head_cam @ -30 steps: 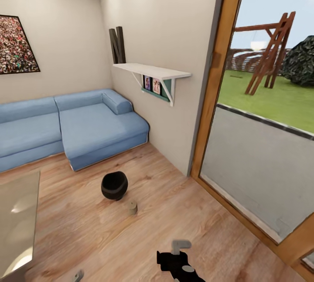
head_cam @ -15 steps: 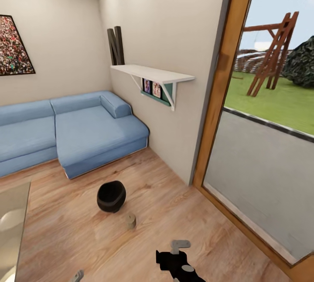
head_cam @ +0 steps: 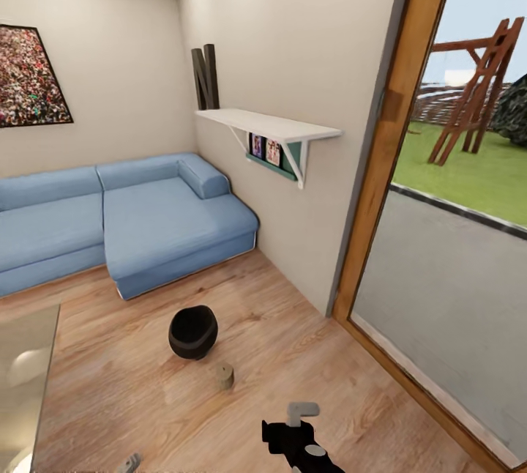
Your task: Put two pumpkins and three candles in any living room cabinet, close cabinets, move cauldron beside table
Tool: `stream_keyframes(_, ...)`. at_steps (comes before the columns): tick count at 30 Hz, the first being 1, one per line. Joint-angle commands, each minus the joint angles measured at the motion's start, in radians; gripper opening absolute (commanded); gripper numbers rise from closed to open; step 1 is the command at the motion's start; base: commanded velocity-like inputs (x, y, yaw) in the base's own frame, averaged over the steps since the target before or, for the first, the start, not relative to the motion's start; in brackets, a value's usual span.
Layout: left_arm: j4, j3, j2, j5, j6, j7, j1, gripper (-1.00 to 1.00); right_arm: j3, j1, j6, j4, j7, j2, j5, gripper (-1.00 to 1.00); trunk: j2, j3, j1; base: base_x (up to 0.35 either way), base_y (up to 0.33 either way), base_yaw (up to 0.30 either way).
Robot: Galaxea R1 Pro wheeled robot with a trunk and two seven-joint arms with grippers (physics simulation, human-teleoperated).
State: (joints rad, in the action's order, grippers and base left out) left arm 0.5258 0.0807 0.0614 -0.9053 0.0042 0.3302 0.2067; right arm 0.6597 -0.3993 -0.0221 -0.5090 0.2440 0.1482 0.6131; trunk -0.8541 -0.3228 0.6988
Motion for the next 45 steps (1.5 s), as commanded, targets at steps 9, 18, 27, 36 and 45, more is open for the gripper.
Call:
stream_keyframes(9, 0.002, 0.008, 0.001, -0.006, 0.000, 0.009, 0.000, 1.00, 0.008, -0.001, -0.002, -0.002, 0.009, 0.000, 0.008, 1.00, -0.001, -0.001, 0.000, 0.237, 0.000, 0.270)
stream_keyframes(18, 0.002, 0.008, 0.001, -0.006, 0.000, 0.009, 0.000, 1.00, 0.008, -0.001, -0.002, -0.003, 0.009, -0.002, 0.007, 1.00, -0.001, -0.001, 0.000, 0.211, 0.000, 0.201)
stream_keyframes(27, 0.002, 0.008, 0.000, -0.006, 0.000, 0.009, 0.000, 1.00, 0.008, -0.001, -0.004, -0.005, 0.009, -0.002, 0.007, 1.00, -0.001, -0.001, 0.000, 0.166, -0.058, 0.122)
stream_keyframes(36, 0.002, 0.008, 0.000, -0.006, -0.001, 0.009, 0.000, 1.00, 0.008, -0.001, -0.004, -0.005, 0.009, -0.001, 0.007, 1.00, -0.001, -0.001, 0.000, 0.203, -0.012, 0.066)
stream_keyframes(45, 0.003, 0.008, 0.000, -0.006, 0.000, 0.009, 0.000, 1.00, 0.008, -0.001, -0.004, -0.006, 0.008, -0.001, 0.007, 1.00, -0.001, -0.001, 0.000, 0.213, -0.066, 0.152)
